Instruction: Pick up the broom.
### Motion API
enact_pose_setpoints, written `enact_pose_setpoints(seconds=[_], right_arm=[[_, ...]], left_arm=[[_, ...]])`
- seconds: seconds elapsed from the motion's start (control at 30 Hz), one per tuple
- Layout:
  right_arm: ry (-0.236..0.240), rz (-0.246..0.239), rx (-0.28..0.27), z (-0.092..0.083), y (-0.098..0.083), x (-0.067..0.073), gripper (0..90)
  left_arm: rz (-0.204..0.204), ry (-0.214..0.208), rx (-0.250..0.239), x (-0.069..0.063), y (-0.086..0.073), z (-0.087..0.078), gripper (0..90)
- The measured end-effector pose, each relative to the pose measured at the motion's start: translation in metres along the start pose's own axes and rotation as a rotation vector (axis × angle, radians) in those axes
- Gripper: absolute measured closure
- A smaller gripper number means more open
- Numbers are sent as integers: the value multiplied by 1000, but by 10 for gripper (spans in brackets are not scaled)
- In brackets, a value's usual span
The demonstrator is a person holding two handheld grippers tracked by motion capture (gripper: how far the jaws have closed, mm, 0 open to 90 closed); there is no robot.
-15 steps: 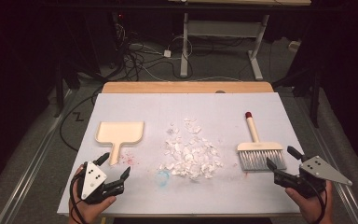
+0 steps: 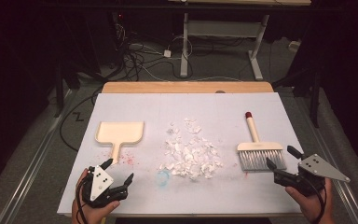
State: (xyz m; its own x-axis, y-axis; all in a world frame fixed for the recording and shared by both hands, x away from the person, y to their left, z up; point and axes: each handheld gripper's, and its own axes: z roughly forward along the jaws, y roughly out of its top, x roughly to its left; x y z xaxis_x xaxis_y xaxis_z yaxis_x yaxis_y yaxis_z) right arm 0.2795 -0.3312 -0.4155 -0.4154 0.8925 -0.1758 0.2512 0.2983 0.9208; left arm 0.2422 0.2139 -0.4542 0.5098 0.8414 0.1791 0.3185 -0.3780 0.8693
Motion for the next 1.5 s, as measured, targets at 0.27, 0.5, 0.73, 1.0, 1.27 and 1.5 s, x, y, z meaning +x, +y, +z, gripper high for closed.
enact_pose_setpoints(seconds=[0.27, 0.5, 0.73, 1.0, 1.27, 1.5], right_arm=[[-8, 15, 85, 30, 11, -11, 208], [47, 83, 277, 82, 34, -33, 255], [4, 116, 533, 148, 40, -44, 271], [0, 160, 720, 189, 24, -52, 353], [43, 137, 735, 191, 30, -47, 647], [65, 122, 717, 190, 29, -47, 714]], left_arm=[[-14, -5, 26, 2, -1, 8, 178], [-14, 0, 62, 2, -5, 15, 178], [-5, 17, 69, 1, -3, 16, 178], [0, 6, 81, 1, -2, 21, 178], [23, -7, 95, -3, -3, 22, 178], [29, -4, 92, -6, -2, 20, 178]])
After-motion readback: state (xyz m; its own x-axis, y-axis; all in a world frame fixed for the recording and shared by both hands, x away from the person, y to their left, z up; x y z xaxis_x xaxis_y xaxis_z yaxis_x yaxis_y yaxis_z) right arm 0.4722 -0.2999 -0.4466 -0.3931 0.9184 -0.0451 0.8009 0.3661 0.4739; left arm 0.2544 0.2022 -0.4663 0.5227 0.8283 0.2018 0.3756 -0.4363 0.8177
